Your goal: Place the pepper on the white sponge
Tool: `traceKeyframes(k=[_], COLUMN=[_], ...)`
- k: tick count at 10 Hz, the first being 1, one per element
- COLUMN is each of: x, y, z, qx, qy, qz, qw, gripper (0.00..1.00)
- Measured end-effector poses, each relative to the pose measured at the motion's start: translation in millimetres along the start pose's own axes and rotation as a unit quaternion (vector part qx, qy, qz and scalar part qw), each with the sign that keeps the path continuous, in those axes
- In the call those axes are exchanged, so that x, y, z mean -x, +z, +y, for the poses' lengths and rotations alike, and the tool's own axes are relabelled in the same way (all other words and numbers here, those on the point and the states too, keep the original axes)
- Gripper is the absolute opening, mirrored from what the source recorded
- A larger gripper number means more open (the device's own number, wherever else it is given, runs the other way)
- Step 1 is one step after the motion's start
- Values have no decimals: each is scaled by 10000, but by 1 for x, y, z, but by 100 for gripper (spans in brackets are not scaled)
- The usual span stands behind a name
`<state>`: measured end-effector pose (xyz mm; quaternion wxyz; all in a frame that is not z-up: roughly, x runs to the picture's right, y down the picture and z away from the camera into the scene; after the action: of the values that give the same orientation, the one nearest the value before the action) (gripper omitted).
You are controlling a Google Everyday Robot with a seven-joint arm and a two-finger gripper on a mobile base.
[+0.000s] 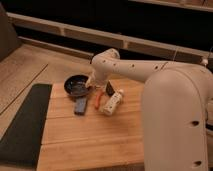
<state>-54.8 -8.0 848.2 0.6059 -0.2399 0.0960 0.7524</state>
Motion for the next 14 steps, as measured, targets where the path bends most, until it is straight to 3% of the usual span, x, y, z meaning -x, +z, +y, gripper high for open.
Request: traceKeyframes(k=[3,6,8,11,14], x=[-1,-10,-16,-20,-24], y=[-2,14,40,76,97], z=[1,-17,-28,-24,-29], qx=[-30,-678,-939,-1023,-1063], qy=[-60,-604,-825,-1063,-1029], qz=[-19,79,299,592,879], qw=[10000,9958,9917,9873,9851], gripper=[65,65,65,65,65])
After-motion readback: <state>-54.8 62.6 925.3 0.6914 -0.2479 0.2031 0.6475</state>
